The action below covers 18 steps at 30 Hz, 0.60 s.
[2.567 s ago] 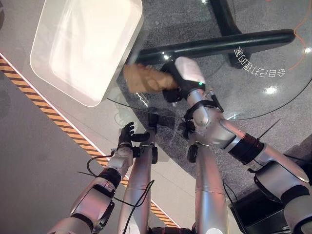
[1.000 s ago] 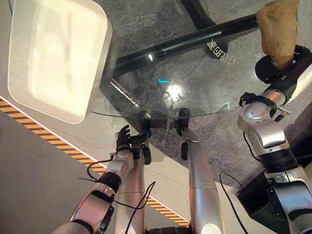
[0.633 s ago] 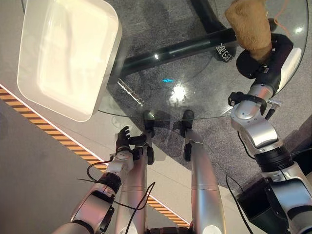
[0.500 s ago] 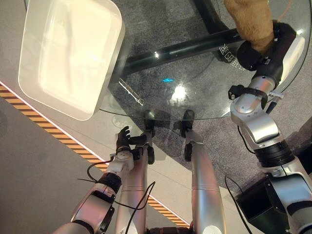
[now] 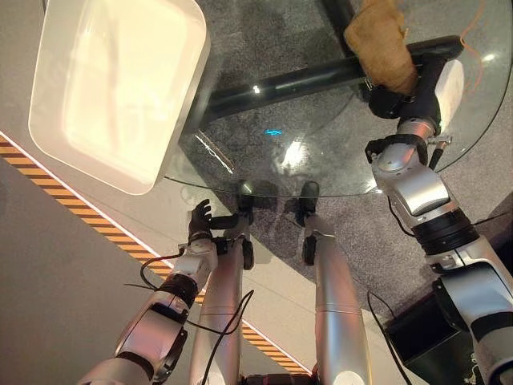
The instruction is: Wipe the table with a cloth and put it in the basket.
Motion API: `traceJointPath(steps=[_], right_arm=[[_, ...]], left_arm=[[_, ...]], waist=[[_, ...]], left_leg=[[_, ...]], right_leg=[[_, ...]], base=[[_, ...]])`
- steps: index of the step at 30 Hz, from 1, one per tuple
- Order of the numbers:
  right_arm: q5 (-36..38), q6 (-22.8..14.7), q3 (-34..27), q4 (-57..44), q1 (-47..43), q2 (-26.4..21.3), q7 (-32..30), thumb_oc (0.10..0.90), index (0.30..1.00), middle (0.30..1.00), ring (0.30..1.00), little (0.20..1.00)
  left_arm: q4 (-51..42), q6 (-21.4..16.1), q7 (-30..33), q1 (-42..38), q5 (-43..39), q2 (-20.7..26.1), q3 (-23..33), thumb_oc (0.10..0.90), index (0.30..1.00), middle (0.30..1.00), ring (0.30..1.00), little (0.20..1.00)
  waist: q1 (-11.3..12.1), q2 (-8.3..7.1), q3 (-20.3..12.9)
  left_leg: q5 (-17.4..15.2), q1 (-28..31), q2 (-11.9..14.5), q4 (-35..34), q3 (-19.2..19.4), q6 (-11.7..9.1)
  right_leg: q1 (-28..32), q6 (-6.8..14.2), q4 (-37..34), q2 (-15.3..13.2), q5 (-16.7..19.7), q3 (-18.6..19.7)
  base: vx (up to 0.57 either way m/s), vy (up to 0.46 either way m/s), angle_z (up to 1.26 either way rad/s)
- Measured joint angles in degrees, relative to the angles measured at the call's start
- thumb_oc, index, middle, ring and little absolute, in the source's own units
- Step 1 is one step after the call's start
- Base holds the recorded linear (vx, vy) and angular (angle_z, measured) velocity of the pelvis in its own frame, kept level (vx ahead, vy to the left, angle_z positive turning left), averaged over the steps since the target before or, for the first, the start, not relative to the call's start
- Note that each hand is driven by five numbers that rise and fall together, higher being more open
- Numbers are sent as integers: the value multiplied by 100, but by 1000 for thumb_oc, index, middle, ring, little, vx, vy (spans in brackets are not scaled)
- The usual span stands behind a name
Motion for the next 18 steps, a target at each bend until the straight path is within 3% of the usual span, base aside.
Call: traceJointPath(steps=[12,18], right_arm=[[-1418,129,328,-84,-310,-228,1893,100,300,300,300,200],[-2047,-73,847,-480,-418,-266,2955,100,300,300,300,200]], left_arm=[[36,95,-107,-101,0,1,6,800,900,900,900,900],[42,-60,-118,-95,11,-10,-1,800,900,900,900,900]], waist=[[-14,8,-5],[35,34,-9]], left_leg=[[53,14,46,-78,-65,-78],[121,28,70,-184,-131,-177]], right_leg=[[0,-34,-8,53,5,-37],[0,-105,-17,71,-20,-149]], base=[[0,0,0],[-5,-11,4]])
